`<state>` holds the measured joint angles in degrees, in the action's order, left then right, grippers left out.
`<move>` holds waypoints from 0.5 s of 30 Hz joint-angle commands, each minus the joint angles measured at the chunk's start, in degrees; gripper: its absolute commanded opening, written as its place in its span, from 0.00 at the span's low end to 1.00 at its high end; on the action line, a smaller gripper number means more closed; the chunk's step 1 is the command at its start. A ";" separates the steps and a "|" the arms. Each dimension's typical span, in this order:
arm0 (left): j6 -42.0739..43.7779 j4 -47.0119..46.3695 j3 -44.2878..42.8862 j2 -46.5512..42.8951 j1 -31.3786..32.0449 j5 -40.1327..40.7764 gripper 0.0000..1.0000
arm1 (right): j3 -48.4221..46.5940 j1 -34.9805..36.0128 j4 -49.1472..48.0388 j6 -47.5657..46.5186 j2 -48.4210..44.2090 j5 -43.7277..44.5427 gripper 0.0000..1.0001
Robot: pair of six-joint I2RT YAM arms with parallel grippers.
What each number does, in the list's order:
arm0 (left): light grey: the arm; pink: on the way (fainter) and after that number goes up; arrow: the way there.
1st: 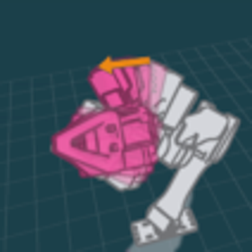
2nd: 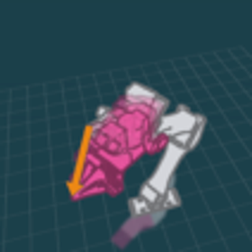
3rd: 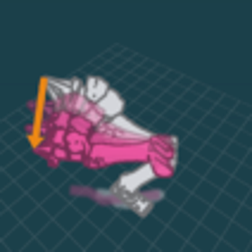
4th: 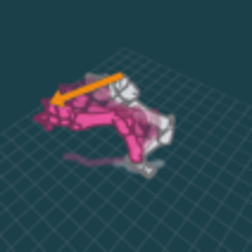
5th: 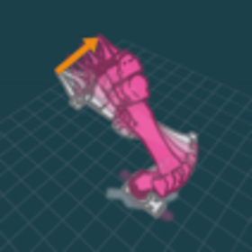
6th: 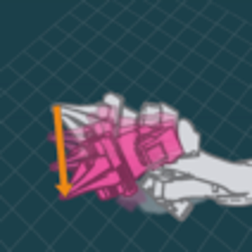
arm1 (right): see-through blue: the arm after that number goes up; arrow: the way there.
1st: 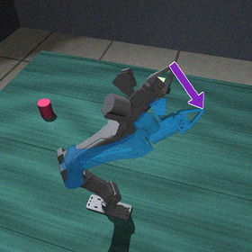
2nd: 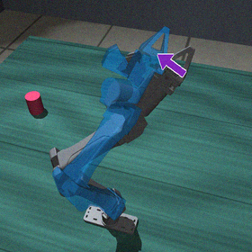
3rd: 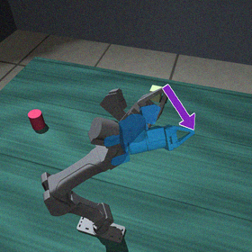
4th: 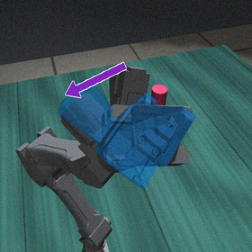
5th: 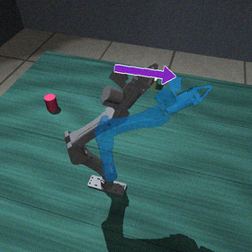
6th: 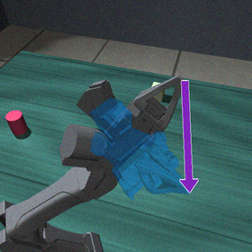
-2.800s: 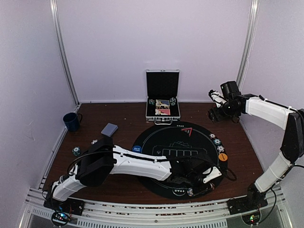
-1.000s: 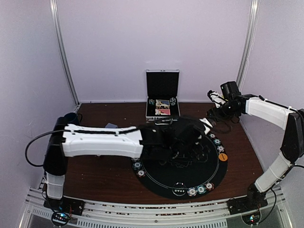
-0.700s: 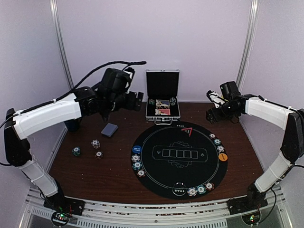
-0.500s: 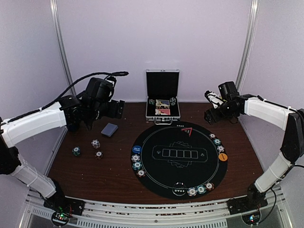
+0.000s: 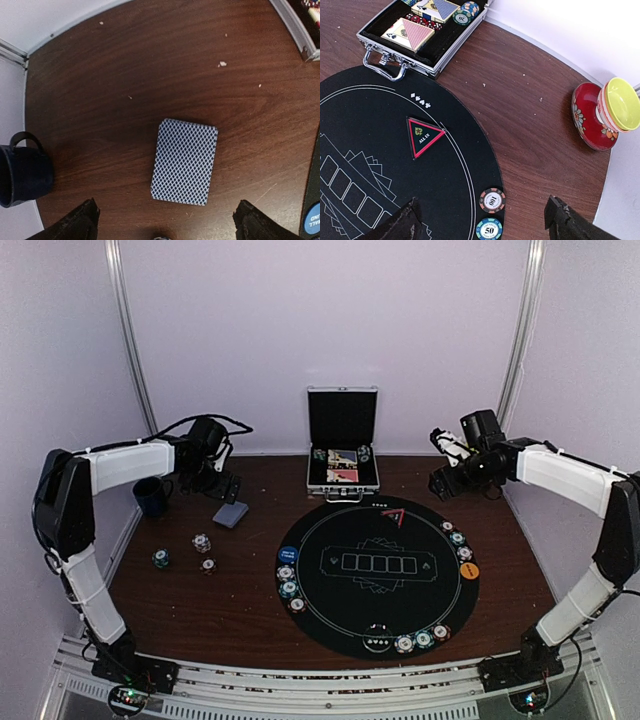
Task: Distribute texas hold em gaming equipment
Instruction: Pick up the face-down deck piles from the center of the board.
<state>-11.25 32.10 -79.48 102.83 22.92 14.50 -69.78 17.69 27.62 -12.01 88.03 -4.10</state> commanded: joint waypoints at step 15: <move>10.24 4.99 -9.10 14.84 -7.13 -19.38 0.98 | 0.79 1.82 -0.73 -0.47 -1.98 0.88 0.86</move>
<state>-2.39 36.42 -86.19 116.33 16.84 -1.67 -69.73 19.03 27.57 -12.19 87.33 -4.05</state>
